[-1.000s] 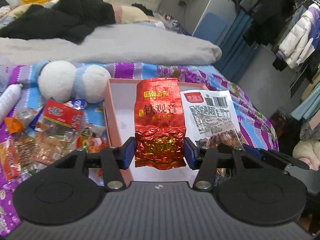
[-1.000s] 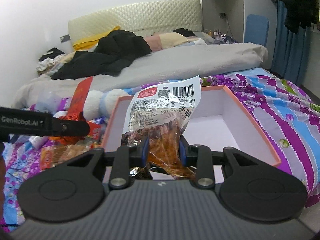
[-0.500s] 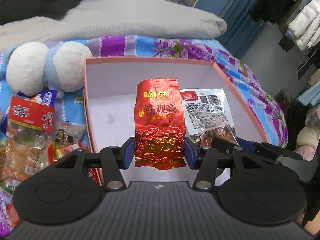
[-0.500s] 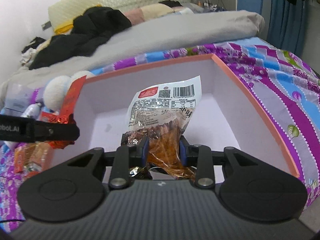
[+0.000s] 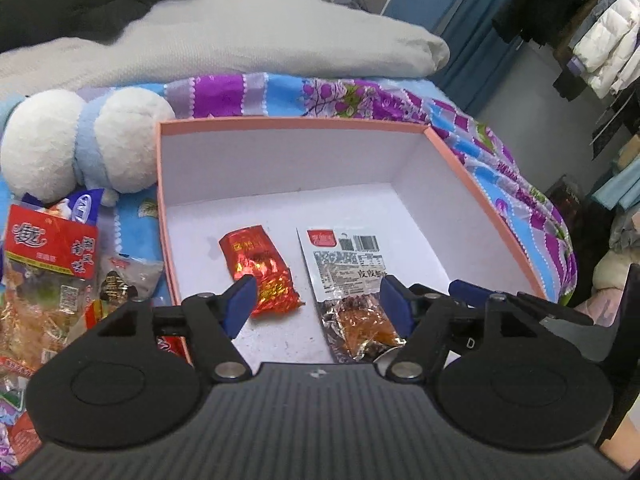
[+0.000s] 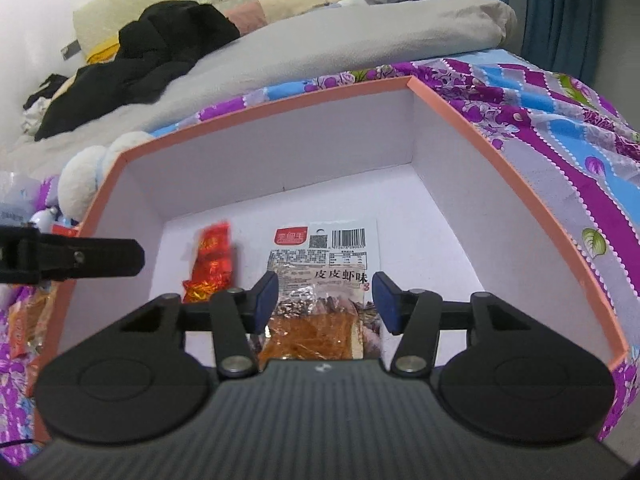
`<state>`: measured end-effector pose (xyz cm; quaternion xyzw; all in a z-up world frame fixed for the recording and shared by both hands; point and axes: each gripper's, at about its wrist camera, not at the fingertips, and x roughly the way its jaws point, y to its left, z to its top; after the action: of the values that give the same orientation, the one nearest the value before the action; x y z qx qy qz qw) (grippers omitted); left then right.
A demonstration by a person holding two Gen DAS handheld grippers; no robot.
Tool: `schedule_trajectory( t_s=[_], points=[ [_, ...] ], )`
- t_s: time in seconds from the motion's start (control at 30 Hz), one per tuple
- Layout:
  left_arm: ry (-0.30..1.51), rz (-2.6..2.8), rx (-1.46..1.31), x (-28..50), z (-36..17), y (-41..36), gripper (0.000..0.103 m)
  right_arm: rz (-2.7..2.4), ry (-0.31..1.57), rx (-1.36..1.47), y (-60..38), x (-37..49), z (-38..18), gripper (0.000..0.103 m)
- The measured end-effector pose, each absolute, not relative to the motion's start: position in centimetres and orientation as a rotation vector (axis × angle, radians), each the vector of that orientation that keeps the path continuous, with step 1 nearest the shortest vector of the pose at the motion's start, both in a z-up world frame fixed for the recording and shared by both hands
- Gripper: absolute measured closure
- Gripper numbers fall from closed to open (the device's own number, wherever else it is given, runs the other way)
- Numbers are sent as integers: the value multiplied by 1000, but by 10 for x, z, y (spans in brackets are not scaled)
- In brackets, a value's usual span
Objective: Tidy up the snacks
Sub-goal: 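Lower both packets into the pink box and open both tools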
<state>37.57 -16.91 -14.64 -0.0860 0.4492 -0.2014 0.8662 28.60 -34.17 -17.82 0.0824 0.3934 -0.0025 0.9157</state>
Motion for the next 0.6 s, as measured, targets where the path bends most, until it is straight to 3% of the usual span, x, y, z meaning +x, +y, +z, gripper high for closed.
schedule_trajectory(
  t_s=[0.6],
  points=[
    [775,-401,-194,266,-71,-125,30,61,677,162,-316,197,-111,48]
  ],
)
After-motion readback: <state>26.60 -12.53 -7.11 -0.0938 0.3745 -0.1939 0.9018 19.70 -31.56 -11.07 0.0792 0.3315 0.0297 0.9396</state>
